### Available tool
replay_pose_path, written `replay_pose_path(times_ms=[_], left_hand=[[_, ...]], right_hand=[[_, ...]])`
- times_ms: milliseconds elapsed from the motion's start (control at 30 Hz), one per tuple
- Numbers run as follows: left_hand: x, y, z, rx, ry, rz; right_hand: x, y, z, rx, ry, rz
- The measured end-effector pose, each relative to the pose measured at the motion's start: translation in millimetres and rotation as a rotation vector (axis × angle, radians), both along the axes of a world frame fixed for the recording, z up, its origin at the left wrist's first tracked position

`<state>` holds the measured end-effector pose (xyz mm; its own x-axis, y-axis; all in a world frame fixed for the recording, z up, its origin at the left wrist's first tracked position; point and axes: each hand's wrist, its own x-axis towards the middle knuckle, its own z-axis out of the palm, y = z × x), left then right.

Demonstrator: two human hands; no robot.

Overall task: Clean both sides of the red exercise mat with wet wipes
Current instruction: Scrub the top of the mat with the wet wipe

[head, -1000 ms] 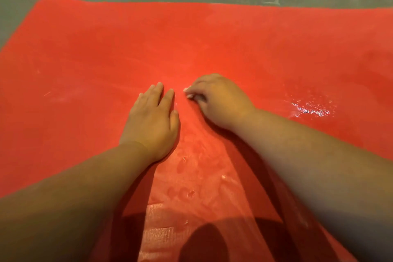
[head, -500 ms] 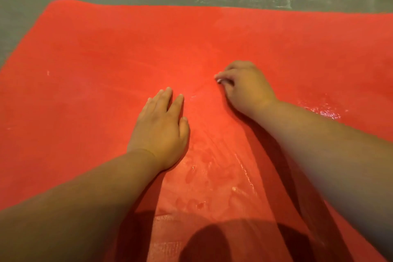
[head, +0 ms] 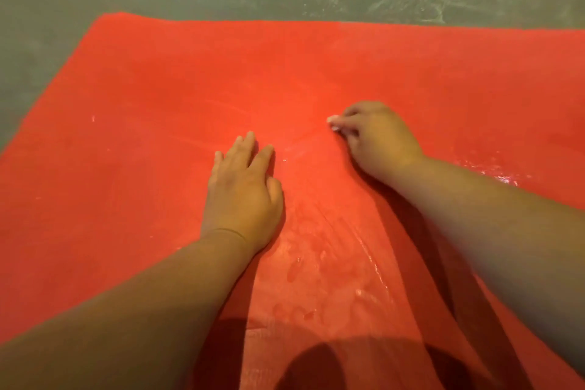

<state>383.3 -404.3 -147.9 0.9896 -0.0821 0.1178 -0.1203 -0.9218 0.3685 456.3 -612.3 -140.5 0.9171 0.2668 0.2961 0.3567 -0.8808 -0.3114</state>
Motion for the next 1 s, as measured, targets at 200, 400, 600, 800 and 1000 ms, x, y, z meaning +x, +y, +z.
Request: replay_pose_path(times_ms=[200,400,600,800,1000], left_hand=[[4.0,-2.0,0.5,-0.001,0.037,0.045],[10.8,1.4,-5.1,-0.005,-0.057,0.069],[13.8,-0.5,-6.1,0.108,0.043,0.052],[14.9,-2.2,-5.0,0.116,0.062,0.061],[14.6,-1.9,-4.1,0.085,0.073,0.057]], right_hand=[[17.3,-20.9,3.7,0.223,0.174,-0.565],[-36.8,51.2,-4.7,0.030,0.064,0.358],[29.1,-52.8,-2.7,0.097,0.070,-0.531],[-32.7,46.6,-7.1,-0.006,-0.024,-0.035],[-6.8,-13.1,-2.7,-0.102,-0.007,0.042]])
